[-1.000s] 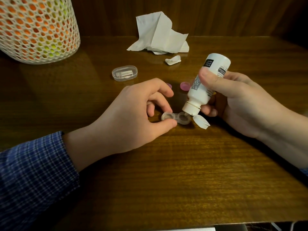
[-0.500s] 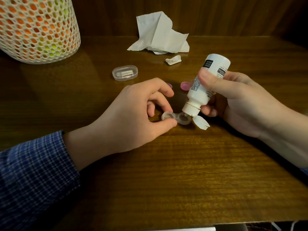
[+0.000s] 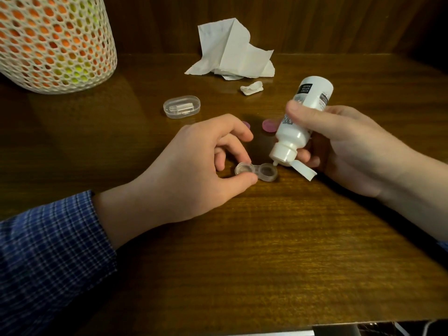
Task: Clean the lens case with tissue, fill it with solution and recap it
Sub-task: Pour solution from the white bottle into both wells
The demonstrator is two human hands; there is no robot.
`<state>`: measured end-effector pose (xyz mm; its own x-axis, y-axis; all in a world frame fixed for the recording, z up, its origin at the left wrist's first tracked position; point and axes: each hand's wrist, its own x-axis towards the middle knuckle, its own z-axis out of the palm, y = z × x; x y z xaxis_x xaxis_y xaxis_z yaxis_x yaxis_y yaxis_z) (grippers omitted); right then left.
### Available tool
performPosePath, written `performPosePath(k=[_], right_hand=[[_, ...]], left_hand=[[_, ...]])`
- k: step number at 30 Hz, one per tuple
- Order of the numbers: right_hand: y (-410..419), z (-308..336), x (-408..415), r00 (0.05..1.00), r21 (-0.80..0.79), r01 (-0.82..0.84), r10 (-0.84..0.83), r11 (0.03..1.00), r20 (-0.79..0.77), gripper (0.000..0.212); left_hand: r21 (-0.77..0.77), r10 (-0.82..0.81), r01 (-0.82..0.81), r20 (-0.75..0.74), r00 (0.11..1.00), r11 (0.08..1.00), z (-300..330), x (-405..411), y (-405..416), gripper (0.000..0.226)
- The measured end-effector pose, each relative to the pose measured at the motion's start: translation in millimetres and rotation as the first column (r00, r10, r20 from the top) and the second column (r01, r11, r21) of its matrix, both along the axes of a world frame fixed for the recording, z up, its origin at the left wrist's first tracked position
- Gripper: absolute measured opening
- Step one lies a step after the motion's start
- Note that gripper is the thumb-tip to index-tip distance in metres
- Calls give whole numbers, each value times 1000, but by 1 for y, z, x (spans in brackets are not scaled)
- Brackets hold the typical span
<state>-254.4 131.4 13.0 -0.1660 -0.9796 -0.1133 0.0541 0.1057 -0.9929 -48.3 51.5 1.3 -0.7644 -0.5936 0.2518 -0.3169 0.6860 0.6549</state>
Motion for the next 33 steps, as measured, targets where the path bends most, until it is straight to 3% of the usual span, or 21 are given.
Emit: performPosePath(k=[33], right_hand=[[0, -2, 6, 999, -56, 44, -46, 997, -17, 30]], left_hand=[[-7, -8, 8, 9, 1000, 1000, -1, 0, -1, 53]])
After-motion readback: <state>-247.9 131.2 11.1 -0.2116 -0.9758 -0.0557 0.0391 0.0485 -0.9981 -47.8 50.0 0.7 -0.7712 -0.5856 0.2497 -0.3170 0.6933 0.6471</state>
